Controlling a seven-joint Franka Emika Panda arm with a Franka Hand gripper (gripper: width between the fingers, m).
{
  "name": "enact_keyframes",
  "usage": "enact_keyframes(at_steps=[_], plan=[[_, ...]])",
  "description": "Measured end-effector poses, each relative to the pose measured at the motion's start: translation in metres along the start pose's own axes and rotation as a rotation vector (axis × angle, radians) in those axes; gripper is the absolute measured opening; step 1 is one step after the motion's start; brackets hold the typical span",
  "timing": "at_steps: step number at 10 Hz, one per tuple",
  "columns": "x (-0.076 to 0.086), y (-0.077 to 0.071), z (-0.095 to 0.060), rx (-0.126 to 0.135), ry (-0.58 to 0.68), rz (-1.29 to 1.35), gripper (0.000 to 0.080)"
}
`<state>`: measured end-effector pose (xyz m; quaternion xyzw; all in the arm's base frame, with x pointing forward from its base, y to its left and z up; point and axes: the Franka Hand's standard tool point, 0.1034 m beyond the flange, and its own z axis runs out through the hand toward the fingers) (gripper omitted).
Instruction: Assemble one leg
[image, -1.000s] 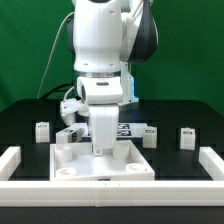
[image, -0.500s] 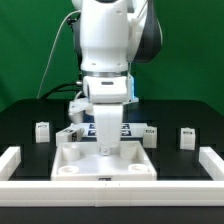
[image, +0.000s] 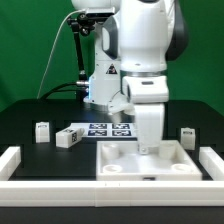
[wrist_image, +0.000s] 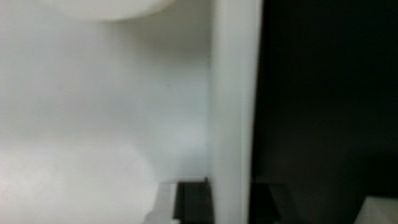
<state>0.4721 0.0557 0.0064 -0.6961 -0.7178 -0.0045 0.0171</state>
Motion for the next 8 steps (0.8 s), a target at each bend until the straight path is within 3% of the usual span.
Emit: enact_keyframes(at_steps=[4, 8], plan=[[-0.005, 0.0, 0.0, 0.0, 0.0, -0.009, 0.0057], [0.017, 0.012, 0.001, -0.005, 0.006, 0.009, 0.0057]])
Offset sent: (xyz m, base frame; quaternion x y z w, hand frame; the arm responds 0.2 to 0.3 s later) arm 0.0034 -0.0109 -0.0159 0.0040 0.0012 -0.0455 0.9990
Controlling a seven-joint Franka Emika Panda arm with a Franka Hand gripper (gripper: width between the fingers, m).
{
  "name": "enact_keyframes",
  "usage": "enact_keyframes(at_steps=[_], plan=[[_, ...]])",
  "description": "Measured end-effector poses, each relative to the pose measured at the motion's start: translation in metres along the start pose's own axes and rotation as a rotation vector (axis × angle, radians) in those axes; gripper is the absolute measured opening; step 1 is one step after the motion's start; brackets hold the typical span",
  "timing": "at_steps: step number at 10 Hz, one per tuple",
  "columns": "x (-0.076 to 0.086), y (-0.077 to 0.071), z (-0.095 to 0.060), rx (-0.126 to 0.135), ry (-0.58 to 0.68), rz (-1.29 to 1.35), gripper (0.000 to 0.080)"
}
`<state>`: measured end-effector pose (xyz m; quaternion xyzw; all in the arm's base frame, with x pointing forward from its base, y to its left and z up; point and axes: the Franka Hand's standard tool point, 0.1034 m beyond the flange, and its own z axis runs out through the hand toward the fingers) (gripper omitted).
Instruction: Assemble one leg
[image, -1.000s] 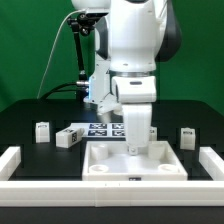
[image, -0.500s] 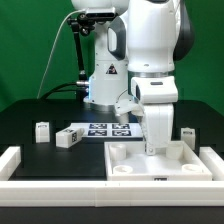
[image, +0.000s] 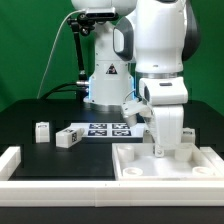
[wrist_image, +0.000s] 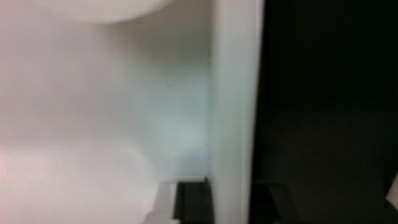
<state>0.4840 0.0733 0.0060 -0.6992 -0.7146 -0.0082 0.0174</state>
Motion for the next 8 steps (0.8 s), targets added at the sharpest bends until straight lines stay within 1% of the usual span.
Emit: enact_keyframes(at_steps=[1, 2, 5, 6, 7, 8], plan=[[0.004, 0.0008, 0.0003, 0.0, 0.002, 0.001, 0.0057], [0.0039, 0.0022, 0.0002, 0.004, 0.0, 0.003, 0.0057], [0.0028, 0.0027, 0.0003, 0.004, 0.0, 0.007, 0.0058], [0.0026, 0.0026, 0.0003, 0.004, 0.0, 0.007, 0.0285], [0.0026, 0.0026, 0.0003, 0.004, 0.0, 0.007, 0.0285], [0.0025, 0.0026, 0.0004, 0.004, 0.0, 0.008, 0.0486]])
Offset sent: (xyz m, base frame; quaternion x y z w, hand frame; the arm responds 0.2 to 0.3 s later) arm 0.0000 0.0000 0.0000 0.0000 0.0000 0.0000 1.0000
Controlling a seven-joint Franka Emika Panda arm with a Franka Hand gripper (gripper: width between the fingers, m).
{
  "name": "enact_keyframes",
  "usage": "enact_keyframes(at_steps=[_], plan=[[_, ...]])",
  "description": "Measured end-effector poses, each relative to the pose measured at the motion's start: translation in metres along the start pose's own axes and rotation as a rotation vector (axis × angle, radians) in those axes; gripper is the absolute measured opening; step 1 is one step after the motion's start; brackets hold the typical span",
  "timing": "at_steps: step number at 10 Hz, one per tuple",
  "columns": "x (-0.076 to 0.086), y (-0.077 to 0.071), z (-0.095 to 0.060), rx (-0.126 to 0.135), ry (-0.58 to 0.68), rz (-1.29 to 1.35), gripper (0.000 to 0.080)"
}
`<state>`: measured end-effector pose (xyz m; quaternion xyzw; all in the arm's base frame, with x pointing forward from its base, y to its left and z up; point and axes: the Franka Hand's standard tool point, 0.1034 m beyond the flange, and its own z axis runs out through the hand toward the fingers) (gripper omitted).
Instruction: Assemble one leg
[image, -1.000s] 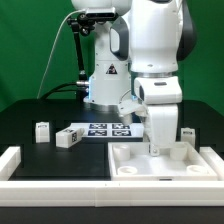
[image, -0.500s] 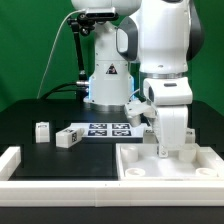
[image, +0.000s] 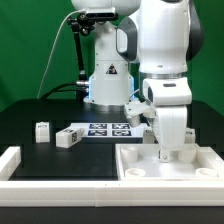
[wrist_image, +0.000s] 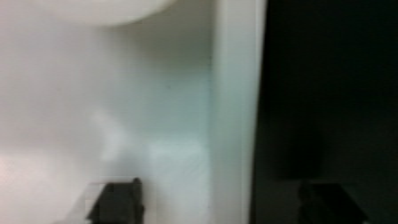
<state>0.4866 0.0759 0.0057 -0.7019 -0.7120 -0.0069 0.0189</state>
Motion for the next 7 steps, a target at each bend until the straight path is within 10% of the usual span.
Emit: enact_keyframes(at_steps=[1, 7], plan=[[0.0, 0.0, 0.0, 0.0, 0.0, 0.0, 0.0594], [0.0, 0.0002, -0.0007, -0.001, 0.0, 0.001, 0.0649]])
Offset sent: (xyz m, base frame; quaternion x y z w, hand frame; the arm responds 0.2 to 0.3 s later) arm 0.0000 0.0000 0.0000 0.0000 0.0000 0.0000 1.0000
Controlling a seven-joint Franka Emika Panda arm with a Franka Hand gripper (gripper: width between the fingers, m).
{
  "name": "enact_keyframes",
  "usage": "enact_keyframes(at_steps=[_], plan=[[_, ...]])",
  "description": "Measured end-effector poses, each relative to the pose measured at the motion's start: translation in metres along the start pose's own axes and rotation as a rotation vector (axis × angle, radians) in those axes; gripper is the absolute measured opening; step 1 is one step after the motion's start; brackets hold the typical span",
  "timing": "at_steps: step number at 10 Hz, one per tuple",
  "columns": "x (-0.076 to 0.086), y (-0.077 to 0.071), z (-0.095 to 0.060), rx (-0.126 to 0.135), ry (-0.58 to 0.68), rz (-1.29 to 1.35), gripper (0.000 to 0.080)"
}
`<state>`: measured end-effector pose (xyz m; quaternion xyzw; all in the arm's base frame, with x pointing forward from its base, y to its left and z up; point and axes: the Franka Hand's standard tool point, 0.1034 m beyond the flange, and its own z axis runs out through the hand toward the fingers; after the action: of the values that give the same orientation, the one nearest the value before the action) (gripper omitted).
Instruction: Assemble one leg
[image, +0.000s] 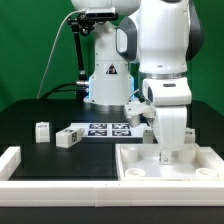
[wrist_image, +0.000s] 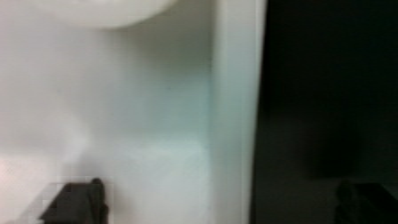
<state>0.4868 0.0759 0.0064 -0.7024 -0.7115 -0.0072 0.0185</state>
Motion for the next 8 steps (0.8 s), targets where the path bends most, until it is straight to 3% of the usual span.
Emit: enact_keyframes(at_steps=[4, 6, 8], plan=[[0.017, -0.01, -0.042, -0.045, -0.018, 0.117, 0.0649], [0.016, -0.011, -0.039, -0.04, -0.018, 0.116, 0.0649], [0.017, -0.012, -0.039, -0.04, -0.011, 0.295, 0.0649]])
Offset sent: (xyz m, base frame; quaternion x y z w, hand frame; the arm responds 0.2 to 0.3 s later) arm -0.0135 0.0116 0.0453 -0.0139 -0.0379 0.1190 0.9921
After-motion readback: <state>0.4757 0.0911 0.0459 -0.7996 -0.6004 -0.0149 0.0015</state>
